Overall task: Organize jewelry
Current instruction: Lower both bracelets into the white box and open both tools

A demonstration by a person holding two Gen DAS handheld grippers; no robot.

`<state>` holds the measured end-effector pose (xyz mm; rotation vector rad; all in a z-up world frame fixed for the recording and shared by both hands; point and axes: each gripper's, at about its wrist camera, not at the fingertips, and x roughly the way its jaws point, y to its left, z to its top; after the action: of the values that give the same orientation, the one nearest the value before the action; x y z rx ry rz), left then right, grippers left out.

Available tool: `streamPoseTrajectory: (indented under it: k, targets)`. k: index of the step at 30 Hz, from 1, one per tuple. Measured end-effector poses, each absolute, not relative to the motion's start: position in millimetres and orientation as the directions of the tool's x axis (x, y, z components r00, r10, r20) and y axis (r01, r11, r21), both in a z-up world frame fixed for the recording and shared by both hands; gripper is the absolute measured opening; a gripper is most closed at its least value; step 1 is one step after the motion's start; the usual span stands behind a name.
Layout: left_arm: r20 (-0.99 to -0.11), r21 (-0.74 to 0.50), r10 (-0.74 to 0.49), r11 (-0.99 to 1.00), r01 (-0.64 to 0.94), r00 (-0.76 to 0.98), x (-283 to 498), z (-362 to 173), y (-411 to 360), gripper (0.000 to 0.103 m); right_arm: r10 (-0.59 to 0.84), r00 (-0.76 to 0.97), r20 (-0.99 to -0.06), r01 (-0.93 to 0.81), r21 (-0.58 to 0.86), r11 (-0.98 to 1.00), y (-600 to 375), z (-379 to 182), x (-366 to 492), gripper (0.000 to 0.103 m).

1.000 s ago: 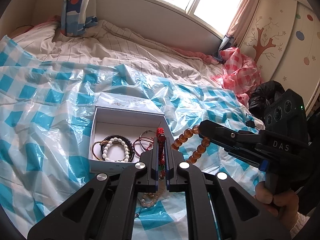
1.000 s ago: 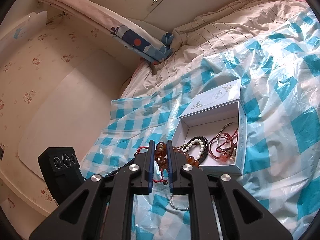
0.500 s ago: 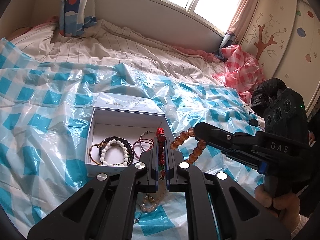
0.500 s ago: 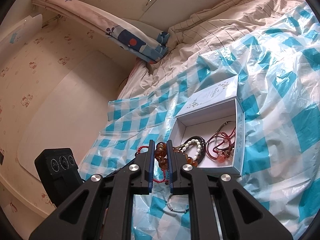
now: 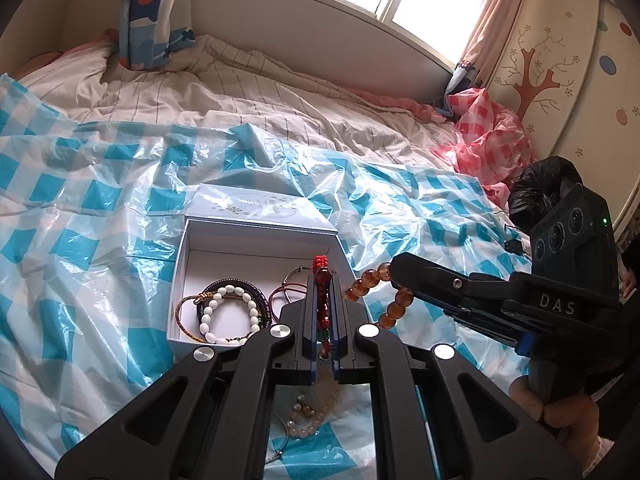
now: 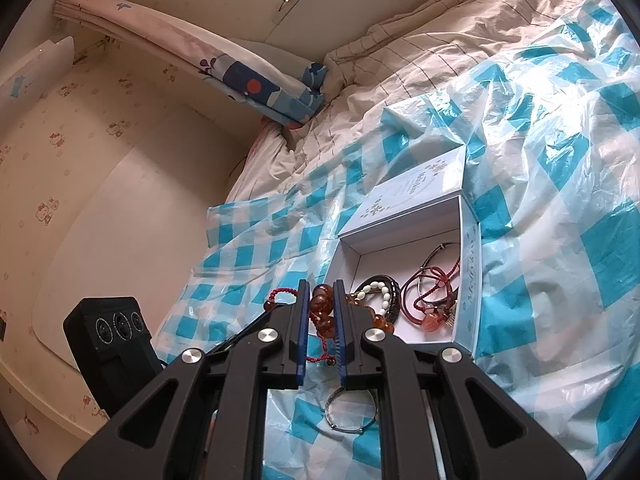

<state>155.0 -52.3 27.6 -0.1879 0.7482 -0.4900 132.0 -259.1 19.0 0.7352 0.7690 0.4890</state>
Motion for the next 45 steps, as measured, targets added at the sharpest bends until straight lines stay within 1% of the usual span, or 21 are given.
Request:
streamPoseTrajectory:
  k: [9,21,24,25,26,27,28,29,32,37,41,45]
  targets:
    - [-0.639,-0.352,-0.476,0.88,0.32,0.605,170.2,8.8,-42.2,0.005,0.614,0.644,-0.457,-0.101,0.745,0.66,-263.0,9.8,144.2,0.012]
    - [-0.66,-0.369,-0.467,0.884,0.288,0.588,186.2,-6.2,-36.3,0.005,0.601,0.645,-0.472,-0.084,0.737,0.67,-259.4,-1.0,157.2,0.012]
    - [-0.681,-0.368,-0.457,0.889,0.272,0.572,191.8,-12.2,-38.0,0.005,0.592,0.644,-0.485,-0.076,0.729,0.68,-258.6,-6.2,161.1,0.012]
    - [-0.689,-0.369,-0.453,0.891,0.265,0.566,193.7,-14.8,-38.3,0.005,0.589,0.639,-0.494,-0.07,0.726,0.684,-258.2,-9.3,162.9,0.014]
    - [-0.695,-0.366,-0.446,0.894,0.257,0.564,194.9,-17.0,-38.3,0.006,0.586,0.631,-0.508,-0.059,0.722,0.689,-257.7,-13.0,164.8,0.017]
    - [-0.699,-0.364,-0.442,0.897,0.251,0.562,195.5,-18.4,-38.2,0.007,0.584,0.624,-0.519,-0.053,0.718,0.694,-257.3,-16.7,166.3,0.023]
    - [-0.704,-0.364,-0.438,0.898,0.245,0.559,196.5,-20.4,-37.7,0.01,0.574,0.626,-0.528,-0.044,0.711,0.701,-257.7,-18.9,166.2,0.033]
    - [-0.706,-0.365,-0.436,0.899,0.242,0.558,197.1,-21.6,-36.9,0.015,0.562,0.632,-0.534,-0.033,0.705,0.708,-258.6,-20.5,166.2,0.04]
    - [-0.707,-0.365,-0.429,0.902,0.23,0.562,197.7,-22.6,-34.6,0.023,0.552,0.632,-0.544,-0.014,0.705,0.709,-261.9,-25.2,167.6,0.04]
    - [-0.704,-0.365,-0.425,0.904,0.224,0.568,196.8,-20.7,-32.4,0.028,0.556,0.634,-0.538,-0.013,0.71,0.704,-263.8,-24.9,167.2,0.04]
    - [-0.704,-0.352,-0.413,0.91,0.221,0.579,192.6,-16.6,-29.9,0.028,0.561,0.629,-0.538,-0.024,0.708,0.706,-258.7,-21.2,165.6,0.04]
    - [-0.704,-0.3,-0.385,0.923,0.242,0.597,177.7,-5.9,-27.1,0.028,0.558,0.622,-0.55,-0.041,0.688,0.724,-251.8,-13.1,159.9,0.04]
